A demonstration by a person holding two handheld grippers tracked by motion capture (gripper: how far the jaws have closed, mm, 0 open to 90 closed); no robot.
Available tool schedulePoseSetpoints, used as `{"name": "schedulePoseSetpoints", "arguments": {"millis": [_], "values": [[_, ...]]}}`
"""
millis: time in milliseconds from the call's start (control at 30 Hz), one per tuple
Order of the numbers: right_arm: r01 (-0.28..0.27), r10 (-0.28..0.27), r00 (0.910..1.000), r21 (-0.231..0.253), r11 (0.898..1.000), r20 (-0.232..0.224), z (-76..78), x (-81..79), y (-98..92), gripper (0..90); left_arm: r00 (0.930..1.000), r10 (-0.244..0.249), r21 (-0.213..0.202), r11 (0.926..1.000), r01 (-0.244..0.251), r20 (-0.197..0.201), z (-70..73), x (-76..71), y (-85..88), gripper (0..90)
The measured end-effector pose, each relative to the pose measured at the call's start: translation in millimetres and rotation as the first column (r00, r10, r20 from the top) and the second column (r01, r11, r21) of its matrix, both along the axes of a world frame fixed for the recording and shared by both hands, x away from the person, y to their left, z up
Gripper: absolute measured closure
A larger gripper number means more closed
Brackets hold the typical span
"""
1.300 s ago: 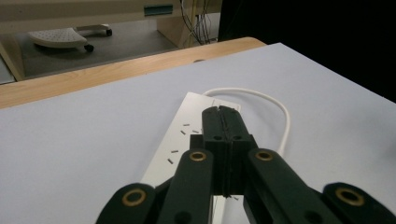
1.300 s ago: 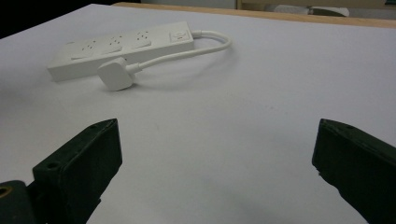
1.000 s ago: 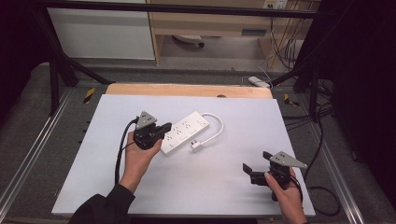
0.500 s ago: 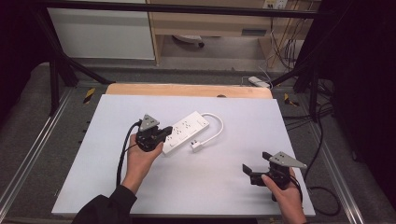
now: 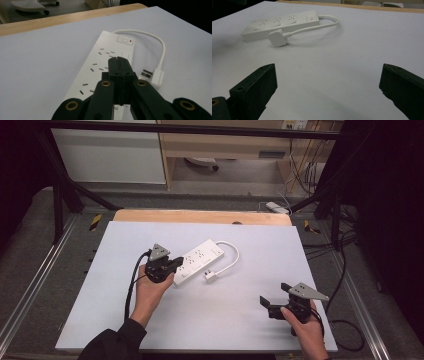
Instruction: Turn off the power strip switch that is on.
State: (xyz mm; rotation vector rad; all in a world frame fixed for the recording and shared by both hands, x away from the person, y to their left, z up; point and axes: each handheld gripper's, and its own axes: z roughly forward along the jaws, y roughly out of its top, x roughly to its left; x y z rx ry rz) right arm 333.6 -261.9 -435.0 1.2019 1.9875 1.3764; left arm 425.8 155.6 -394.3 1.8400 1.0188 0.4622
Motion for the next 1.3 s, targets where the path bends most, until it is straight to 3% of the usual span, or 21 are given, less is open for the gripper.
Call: {"name": "schedulePoseSetpoints", "arguments": {"millis": [167,433,1300], "values": [[-0.018,0.018,0.9998,-0.004,1.000,0.003,0.0,-0.3,2.4,2.2,0.9999,-0.001,0.007,1.0000,0.001,-0.012,-2.1,2.4,0.6,90.0],[-0.007,0.007,1.0000,0.009,1.000,-0.002,0.1,0.3,1.6,2.5,0.9993,-0.013,0.039,0.9991,0.014,-0.034,-7.8,3.6,-2.5,90.0],[-0.001,0.001,0.9999,0.004,1.000,-0.011,-0.8,0.6,0.9,2.5,0.9955,-0.019,0.086,0.9960,0.027,-0.093,-22.2,5.0,-6.8,90.0]]}}
